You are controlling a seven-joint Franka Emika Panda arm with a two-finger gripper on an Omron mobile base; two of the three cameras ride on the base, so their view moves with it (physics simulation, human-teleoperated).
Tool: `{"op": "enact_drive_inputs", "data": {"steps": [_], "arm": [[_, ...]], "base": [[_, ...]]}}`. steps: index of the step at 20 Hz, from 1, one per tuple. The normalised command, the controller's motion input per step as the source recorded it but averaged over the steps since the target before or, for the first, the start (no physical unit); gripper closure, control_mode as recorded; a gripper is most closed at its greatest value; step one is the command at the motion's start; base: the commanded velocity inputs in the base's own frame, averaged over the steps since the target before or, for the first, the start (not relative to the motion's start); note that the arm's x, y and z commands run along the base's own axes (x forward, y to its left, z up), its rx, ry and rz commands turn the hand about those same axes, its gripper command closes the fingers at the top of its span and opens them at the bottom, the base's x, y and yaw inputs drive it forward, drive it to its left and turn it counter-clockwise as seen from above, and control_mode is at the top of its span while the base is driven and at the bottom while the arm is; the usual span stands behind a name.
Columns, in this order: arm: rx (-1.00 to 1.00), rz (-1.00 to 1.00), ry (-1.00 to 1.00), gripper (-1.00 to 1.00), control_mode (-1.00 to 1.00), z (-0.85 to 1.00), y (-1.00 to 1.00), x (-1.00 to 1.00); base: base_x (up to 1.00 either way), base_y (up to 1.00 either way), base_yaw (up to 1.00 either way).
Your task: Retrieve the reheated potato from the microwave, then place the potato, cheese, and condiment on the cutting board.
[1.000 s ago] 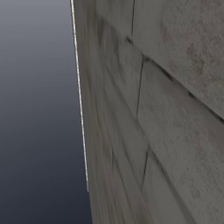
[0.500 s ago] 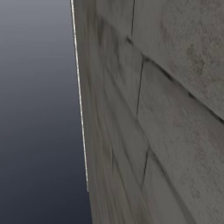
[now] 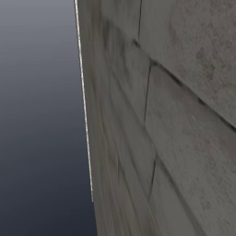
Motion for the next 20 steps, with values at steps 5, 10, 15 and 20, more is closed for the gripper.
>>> {"op": "enact_drive_inputs", "data": {"steps": [5,10,15,20], "arm": [[0.10,0.08,-0.01,1.00,-1.00,-0.21,0.39,-0.41],[0.05,0.06,0.00,1.00,-1.00,-0.07,0.31,-0.65],[0.01,0.00,0.00,1.00,-1.00,-0.05,0.35,-0.69],[0.00,-0.01,-0.02,1.00,-1.00,-0.02,0.31,-0.71]], "base": [[0.00,0.00,0.00],[0.00,0.00,0.00],[0.00,0.00,0.00],[0.00,0.00,0.00]]}}
